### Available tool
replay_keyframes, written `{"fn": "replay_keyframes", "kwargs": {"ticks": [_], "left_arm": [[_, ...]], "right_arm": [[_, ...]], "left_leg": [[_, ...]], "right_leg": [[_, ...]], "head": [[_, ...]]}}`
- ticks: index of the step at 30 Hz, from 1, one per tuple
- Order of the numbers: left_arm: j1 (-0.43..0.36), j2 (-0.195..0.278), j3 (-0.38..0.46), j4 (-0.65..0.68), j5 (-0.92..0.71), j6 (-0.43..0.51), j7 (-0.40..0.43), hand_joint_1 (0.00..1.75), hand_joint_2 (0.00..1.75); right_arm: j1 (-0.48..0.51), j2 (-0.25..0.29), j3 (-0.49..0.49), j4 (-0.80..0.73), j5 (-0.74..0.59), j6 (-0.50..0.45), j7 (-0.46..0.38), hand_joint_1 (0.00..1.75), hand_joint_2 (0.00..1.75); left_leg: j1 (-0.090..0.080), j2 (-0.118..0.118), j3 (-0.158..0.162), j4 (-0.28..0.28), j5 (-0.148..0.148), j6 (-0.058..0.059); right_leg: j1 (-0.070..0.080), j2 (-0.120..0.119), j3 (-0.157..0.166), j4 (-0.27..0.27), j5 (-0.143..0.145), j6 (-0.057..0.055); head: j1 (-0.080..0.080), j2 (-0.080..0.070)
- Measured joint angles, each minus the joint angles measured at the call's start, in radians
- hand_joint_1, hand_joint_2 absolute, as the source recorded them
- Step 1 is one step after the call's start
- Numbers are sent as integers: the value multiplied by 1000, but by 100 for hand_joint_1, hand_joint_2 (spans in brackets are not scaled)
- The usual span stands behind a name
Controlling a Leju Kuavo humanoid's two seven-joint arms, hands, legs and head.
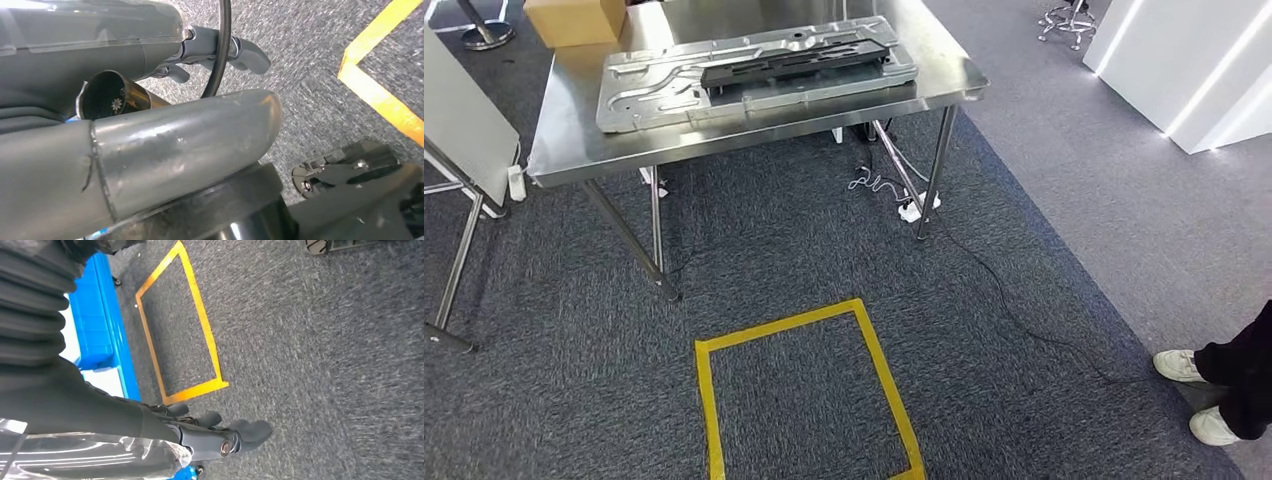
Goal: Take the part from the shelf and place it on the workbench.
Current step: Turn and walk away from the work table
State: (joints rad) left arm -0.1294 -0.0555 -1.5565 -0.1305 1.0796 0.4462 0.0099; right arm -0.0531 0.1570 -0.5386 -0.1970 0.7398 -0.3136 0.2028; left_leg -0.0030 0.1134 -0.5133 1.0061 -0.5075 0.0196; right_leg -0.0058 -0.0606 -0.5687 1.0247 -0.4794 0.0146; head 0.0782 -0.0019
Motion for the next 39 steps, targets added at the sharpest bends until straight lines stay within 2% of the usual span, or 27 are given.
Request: {"fn": "replay_keyframes", "kwargs": {"ticks": [1, 3, 5, 7, 8, 9, 10, 12, 14, 15, 16, 17, 19, 21, 22, 23, 24, 25, 26, 28, 30, 32, 34, 35, 37, 38, 39], "left_arm": [[-2, -1, 0, 0, 0, 0, 6, 0, 0], [-3, -4, 0, 0, -2, 4, 11, 0, 0], [-2, -6, 0, 0, 5, 13, -7, 0, 0], [-2, -8, 3, 0, 23, 21, -30, 0, 0], [-4, -10, 5, 0, 29, 22, -36, 0, 0], [-7, -11, 7, 0, 32, 22, -38, 0, 0], [-10, -12, 8, 0, 32, 21, -38, 0, 0], [-15, -14, 10, 0, 30, 19, -38, 0, 0], [-22, -14, 10, 0, 30, 16, -41, 0, 0], [-26, -15, 10, 0, 33, 16, -45, 0, 0], [-30, -17, 12, 0, 38, 17, -51, 0, 0], [-34, -19, 14, 0, 43, 18, -56, 0, 0], [-39, -25, 19, 0, 48, 19, -63, 0, 0], [-38, -30, 23, 0, 49, 20, -59, 0, 0], [-37, -31, 24, 0, 53, 21, -56, 0, 0], [-35, -32, 26, 0, 59, 22, -55, 0, 0], [-33, -32, 29, 0, 68, 23, -59, 0, 0], [-30, -33, 33, 0, 77, 25, -66, 0, 0], [-27, -35, 38, 0, 83, 25, -69, 0, 0], [-19, -39, 46, 0, 89, 21, -46, 0, 0], [-10, -41, 48, 0, 92, 12, -1, 0, 0], [-5, -41, 49, 0, 95, 6, 26, 0, 0], [-2, -39, 50, 0, 101, 6, 31, 0, 0], [-1, -38, 52, 0, 108, 9, 27, 0, 0], [3, -34, 62, 0, 125, 15, -7, 0, 0], [5, -32, 68, 0, 131, 17, -29, 0, 0], [5, -31, 73, 0, 132, 18, -50, 0, 0]], "right_arm": [[1, 0, 0, 0, 0, -1, 0, 0, 175], [0, -2, -3, 0, -8, -4, -5, 0, 175], [-3, -6, -13, 0, -18, -8, -11, 0, 175], [-5, -13, -21, 0, -20, -11, -12, 0, 175], [-5, -16, -23, 0, -19, -11, -12, 0, 175], [-5, -20, -25, 0, -19, -11, -13, 0, 175], [-5, -23, -26, 0, -19, -11, -13, 0, 175], [-6, -26, -30, 0, -19, -11, -18, 0, 175], [-8, -29, -32, 0, -18, -10, -25, 0, 175], [-8, -31, -33, 0, -16, -10, -29, 0, 175], [-7, -34, -33, 0, -12, -11, -32, 0, 175], [-5, -37, -33, 0, -9, -11, -35, 0, 175], [-6, -43, -33, 0, -5, -12, -38, 0, 175], [-11, -46, -33, 0, 5, -13, -37, 0, 175], [-12, -47, -32, 0, 16, -12, -33, 0, 175], [-11, -48, -32, 0, 27, -11, -27, 0, 175], [-10, -49, -31, 0, 36, -11, -18, 0, 175], [-8, -50, -30, 0, 42, -11, -10, 0, 175], [-5, -52, -29, 0, 43, -12, -2, 0, 175], [-3, -54, -29, 0, 42, -15, 8, 0, 175], [0, -57, -30, 0, 38, -18, 12, 0, 175], [4, -59, -32, 0, 31, -20, 12, 0, 175], [6, -60, -36, 0, 29, -20, 13, 0, 175], [5, -60, -37, 0, 33, -19, 14, 0, 175], [3, -60, -38, 0, 43, -15, 16, 0, 175], [2, -60, -38, 0, 47, -15, 15, 0, 175], [2, -61, -39, 0, 49, -15, 10, 0, 175]], "left_leg": [[1, 3, 1, 0, -2, -6], [5, -33, -9, 30, -31, -18], [9, -85, -55, 139, -100, -25], [10, -100, -113, 269, -154, -25], [10, -101, -126, 296, -154, -23], [10, -103, -120, 284, -134, -20], [10, -109, -97, 233, -98, -16], [10, -154, -36, 93, -27, -3], [9, -194, -6, 17, -4, 6], [7, -196, -4, 11, -6, 9], [6, -186, -2, 5, -3, 12], [7, -175, 1, -3, 3, 17], [10, -147, 7, -22, 16, 30], [8, -116, 9, -28, 19, 38], [7, -100, 8, -27, 18, 40], [6, -85, 8, -26, 17, 39], [5, -71, 7, -25, 14, 39], [5, -58, 8, -22, 11, 37], [5, -47, 9, -19, 7, 34], [2, -28, 11, -12, -3, 25], [-3, -12, 15, -9, -10, 13], [-2, 2, 20, -10, -14, 4], [1, -21, 13, 17, -40, -5], [4, -45, -6, 59, -68, -10], [9, -87, -66, 192, -133, -16], [10, -96, -95, 249, -150, -18], [10, -100, -110, 277, -149, -18]], "right_leg": [[-1, 9, -1, -2, 2, -6], [-6, 30, -3, -6, 8, -18], [-8, 52, -8, -8, 13, -27], [-6, 78, -14, -6, 15, -31], [-5, 92, -15, -4, 16, -31], [-5, 106, -16, -2, 16, -31], [-4, 120, -15, -1, 16, -31], [-3, 147, -14, 2, 18, -27], [-6, 170, -22, 3, 22, -16], [-9, 182, -26, 1, 26, -7], [-11, 193, -29, -3, 30, 2], [-11, 190, -31, -3, 31, 8], [-6, 145, -52, 38, 3, 17], [-7, 89, -105, 149, -60, 22], [-9, 78, -133, 209, -85, 25], [-11, 72, -150, 246, -95, 28], [-12, 67, -149, 249, -87, 30], [-14, 61, -128, 214, -62, 31], [-15, 50, -91, 151, -29, 30], [-10, 16, -24, 32, 10, 22], [-3, 5, -7, -5, 14, 11], [-5, 23, -9, -9, 17, 3], [-11, 40, -7, -17, 23, -8], [-14, 49, -6, -20, 25, -14], [-14, 69, -9, -20, 27, -19], [-14, 81, -10, -20, 28, -20], [-14, 94, -10, -18, 28, -20]], "head": [[0, 0], [0, 0], [0, 0], [0, 0], [0, 0], [0, 0], [0, 0], [0, 0], [0, 0], [-1, 0], [-1, 0], [-1, 0], [2, 0], [5, 0], [5, 0], [5, 0], [5, 0], [5, 0], [5, 0], [5, 0], [4, 0], [4, 0], [3, 0], [2, 0], [0, 0], [0, 0], [0, 0]]}}
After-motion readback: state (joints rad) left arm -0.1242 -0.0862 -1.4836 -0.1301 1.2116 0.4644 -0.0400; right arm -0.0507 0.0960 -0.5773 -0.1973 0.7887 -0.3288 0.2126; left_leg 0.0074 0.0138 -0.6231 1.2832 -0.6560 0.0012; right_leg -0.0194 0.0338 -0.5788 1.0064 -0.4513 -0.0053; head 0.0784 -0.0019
